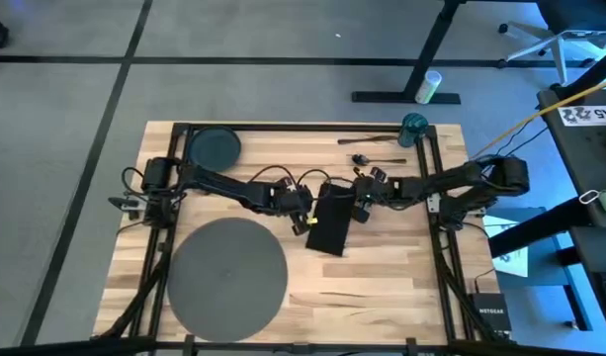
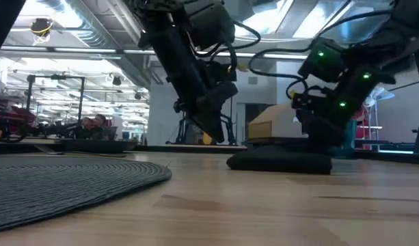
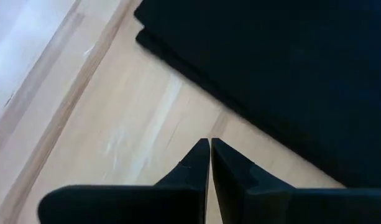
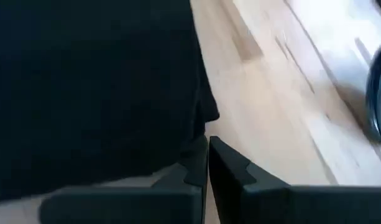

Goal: Set table place
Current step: Move the black table napkin to the right of the green plate

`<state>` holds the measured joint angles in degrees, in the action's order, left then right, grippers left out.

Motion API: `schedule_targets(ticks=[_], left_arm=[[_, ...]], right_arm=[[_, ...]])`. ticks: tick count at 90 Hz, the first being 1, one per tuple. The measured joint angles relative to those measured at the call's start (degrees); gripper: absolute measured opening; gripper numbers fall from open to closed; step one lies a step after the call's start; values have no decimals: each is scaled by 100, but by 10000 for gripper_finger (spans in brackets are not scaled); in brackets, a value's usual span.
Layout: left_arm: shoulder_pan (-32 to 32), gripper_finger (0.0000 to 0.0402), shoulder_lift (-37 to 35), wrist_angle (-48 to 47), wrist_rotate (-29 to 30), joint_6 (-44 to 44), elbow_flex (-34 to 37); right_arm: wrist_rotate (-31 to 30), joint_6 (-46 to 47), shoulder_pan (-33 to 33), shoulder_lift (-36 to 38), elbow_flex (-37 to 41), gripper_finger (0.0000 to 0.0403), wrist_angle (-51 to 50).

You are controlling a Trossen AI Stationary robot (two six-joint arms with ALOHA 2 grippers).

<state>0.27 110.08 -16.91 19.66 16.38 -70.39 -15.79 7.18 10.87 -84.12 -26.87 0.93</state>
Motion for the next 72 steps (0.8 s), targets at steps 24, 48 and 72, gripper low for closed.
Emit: schedule_targets(ticks=[24, 48, 72], left_arm=[[52, 0, 0, -2, 0, 8, 0], [52, 0, -2, 6, 1, -28, 2], [57, 0, -2, 270, -2, -182, 2]], right_arm=[[192, -254, 131, -435, -245, 0, 324], [344, -335, 118, -667, -438, 0, 579], [269, -511, 116, -664, -619, 0, 584]])
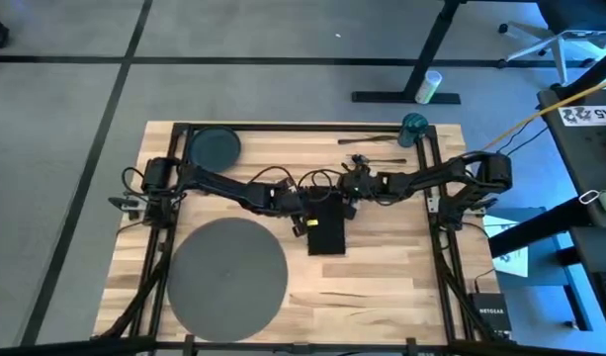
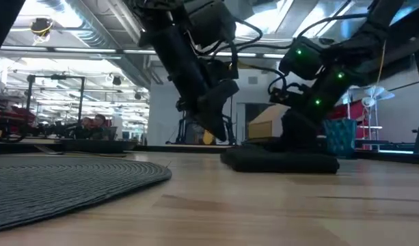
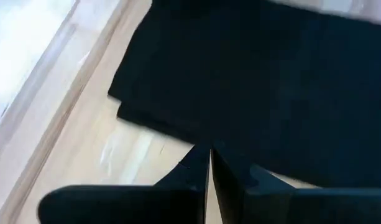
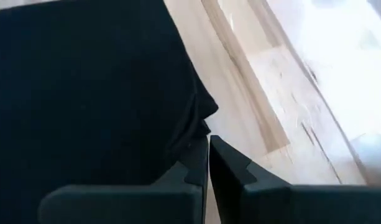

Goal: Set table place
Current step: Move the black table napkin to the right of the green plate

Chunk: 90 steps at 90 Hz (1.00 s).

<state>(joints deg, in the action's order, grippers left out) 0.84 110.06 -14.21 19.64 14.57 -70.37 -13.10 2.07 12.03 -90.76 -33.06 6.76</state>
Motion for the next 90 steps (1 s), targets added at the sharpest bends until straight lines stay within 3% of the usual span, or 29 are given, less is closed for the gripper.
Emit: schedule_targets(ticks=[22, 47, 90], left_arm=[[28, 0, 7, 514, -234, -144, 0], [2, 0, 521, 1257, -370, -422, -2], [-276, 0, 637, 230, 230, -585, 55]], right_arm=[[-380, -2, 0, 24, -4, 0, -22], [-380, -1, 0, 67, -2, 0, -80], [-387, -101, -2, 1061, 4, 0, -1107]])
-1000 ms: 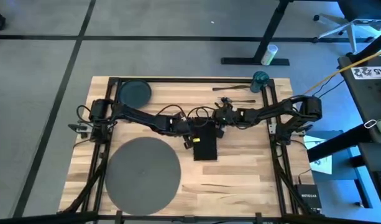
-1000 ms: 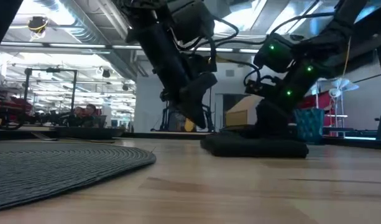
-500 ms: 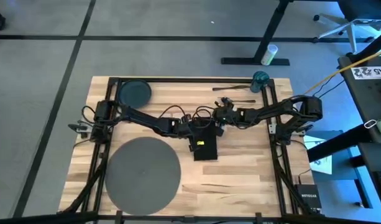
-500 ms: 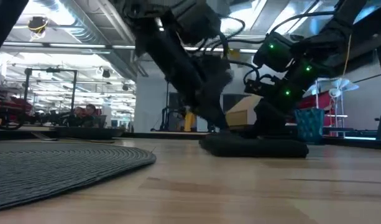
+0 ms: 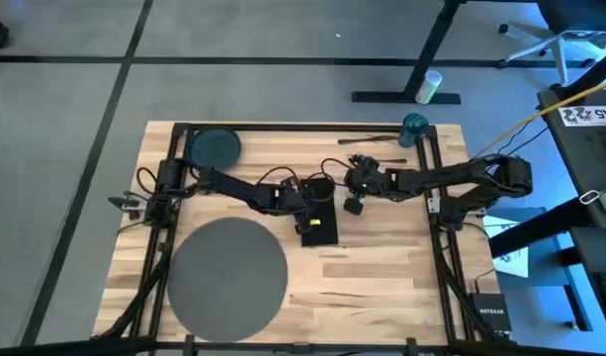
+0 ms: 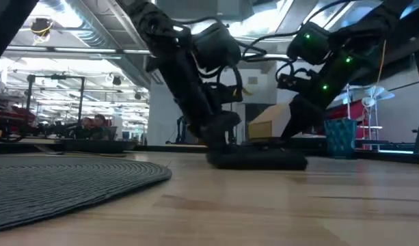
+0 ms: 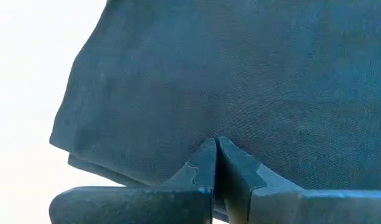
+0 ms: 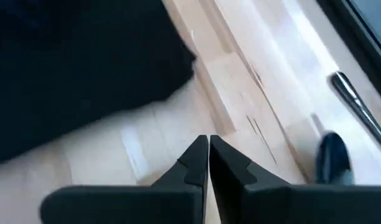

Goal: Set table place
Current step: Move the black table napkin to the right of the green plate

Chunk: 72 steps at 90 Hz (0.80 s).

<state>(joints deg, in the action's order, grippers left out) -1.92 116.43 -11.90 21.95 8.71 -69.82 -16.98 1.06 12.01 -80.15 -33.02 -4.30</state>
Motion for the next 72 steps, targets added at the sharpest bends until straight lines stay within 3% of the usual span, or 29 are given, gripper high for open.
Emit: schedule_targets(ticks=[35, 72], left_arm=[[-313, 0, -181, -1353, 620, -84, 13], [-675, 0, -293, -2182, 876, -252, 26]], right_arm=[[-9, 4, -4, 287, -2, 0, -579], [5, 9, -7, 283, -2, 0, -624]])
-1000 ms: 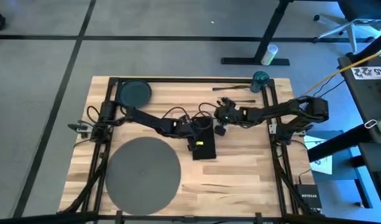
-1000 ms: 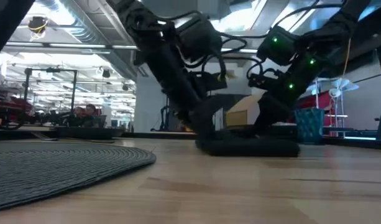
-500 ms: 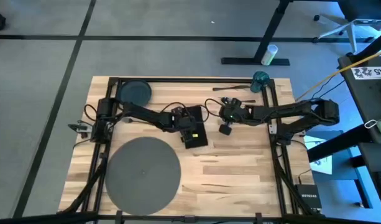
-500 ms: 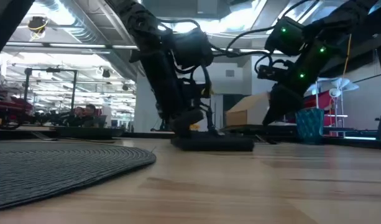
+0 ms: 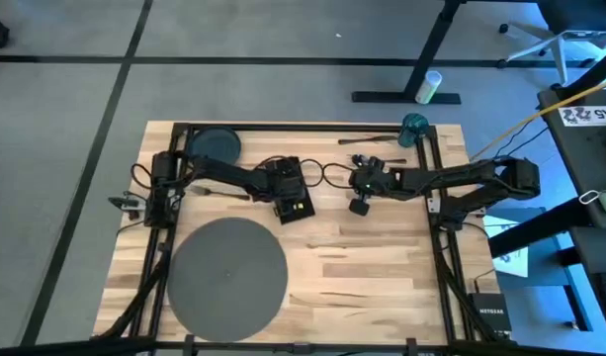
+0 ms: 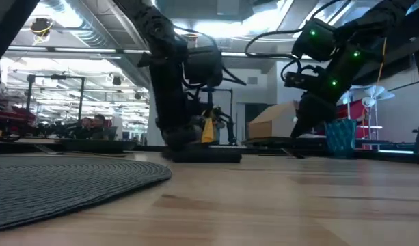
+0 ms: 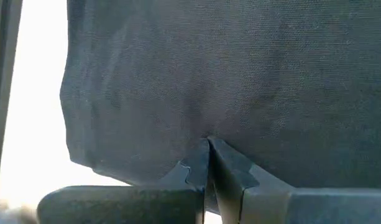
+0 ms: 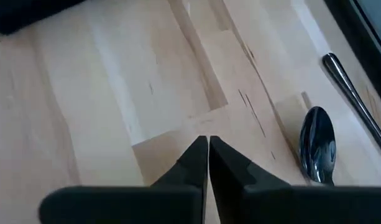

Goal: Set table place
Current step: Move the black table napkin to the right of the green plate

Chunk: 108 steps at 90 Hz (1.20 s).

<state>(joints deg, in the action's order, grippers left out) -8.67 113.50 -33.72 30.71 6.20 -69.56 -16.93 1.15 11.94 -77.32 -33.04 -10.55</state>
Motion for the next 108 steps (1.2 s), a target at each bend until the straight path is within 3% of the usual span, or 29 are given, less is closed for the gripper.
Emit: schedule_targets(ticks=[21, 34, 56, 70, 80, 108], left_arm=[[5, 0, -363, -57, -65, -39, 20], [97, 0, -728, -28, -72, -40, 15], [356, 0, -1019, 374, -682, 72, 77], [508, 0, -1046, 1111, -1430, 217, 321], [543, 0, -1046, 1606, -1699, 350, 526], [479, 0, -1046, 1961, -1964, 718, 905]], right_arm=[[1, -36, 1, 36, 0, 0, 21], [48, -351, 2, 427, 0, 0, 57], [1263, -1577, -44, 1807, -2, 0, -59], [1667, -2344, -568, 2763, -2, 0, -416], [1563, -2371, -1057, 3301, 118, 0, -448], [50, -1891, -2083, 3819, 981, 0, 161]])
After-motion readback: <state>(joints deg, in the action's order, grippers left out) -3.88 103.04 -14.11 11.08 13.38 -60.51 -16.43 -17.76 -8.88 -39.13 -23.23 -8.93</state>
